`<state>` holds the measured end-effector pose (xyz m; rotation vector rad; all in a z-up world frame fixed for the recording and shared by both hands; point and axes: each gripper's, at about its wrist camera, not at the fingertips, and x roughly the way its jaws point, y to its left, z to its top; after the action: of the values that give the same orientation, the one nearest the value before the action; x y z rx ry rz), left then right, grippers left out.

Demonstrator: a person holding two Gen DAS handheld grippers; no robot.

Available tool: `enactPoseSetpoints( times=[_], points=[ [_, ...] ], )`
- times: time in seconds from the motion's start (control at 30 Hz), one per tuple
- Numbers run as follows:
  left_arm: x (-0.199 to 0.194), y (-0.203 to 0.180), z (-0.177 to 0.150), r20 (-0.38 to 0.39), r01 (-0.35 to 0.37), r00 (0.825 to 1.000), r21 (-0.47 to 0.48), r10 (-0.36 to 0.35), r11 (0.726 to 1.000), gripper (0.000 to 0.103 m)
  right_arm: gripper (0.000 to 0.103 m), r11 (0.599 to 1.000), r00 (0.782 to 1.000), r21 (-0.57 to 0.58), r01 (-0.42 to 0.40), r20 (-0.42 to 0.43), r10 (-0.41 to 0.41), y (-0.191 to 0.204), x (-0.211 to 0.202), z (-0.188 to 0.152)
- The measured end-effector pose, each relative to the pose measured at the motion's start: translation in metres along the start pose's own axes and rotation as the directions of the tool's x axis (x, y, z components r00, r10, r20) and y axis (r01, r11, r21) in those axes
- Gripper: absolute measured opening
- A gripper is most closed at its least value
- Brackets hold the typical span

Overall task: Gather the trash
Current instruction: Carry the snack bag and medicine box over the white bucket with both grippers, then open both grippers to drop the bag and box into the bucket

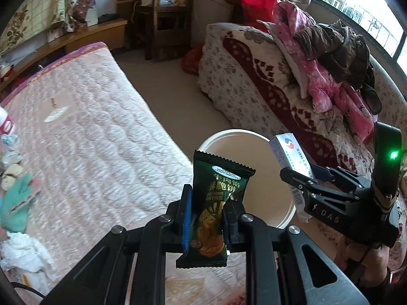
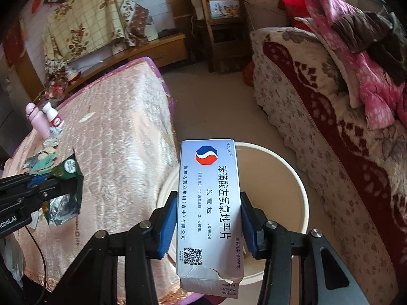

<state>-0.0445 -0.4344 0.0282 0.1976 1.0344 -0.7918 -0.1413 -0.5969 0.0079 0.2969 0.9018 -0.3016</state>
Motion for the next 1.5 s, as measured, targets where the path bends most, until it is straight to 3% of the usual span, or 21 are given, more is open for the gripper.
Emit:
enactPoseSetpoints(
  times=[0.7,0.8,0.97,1.17,1.5],
  points=[
    [0.044,-0.027,0.011,-0.013,0.052,0.999,-0.006,-0.052,0.999,0.021,0.049,0.997,0.998,0.076,0.035,-0.057,-0.030,-0.043,0.028,-0.015],
    [0.047,-0.027,0.011,-0.009,0.060,0.998,-0.010,-0.061,0.998,0.028,0.050,0.995,0.997,0.083,0.051,-0.059,-0.046,-0.046,0.031,-0.016],
    [0.048,-0.025,0.011,0.010,0.086,0.996,-0.023,-0.086,0.996,0.060,0.050,0.995,0.996,0.084,0.060,-0.065,-0.054,-0.048,0.035,-0.016],
    [0.041,-0.020,0.008,0.012,0.066,0.998,-0.033,-0.065,0.997,0.061,0.056,0.991,0.996,0.117,0.058,-0.080,-0.049,-0.052,0.040,-0.018],
    [0.020,0.002,-0.004,0.025,-0.014,1.000,-0.063,0.016,0.998,0.061,0.056,0.995,0.996,0.093,0.039,-0.085,-0.031,-0.038,0.039,-0.016]
  ],
)
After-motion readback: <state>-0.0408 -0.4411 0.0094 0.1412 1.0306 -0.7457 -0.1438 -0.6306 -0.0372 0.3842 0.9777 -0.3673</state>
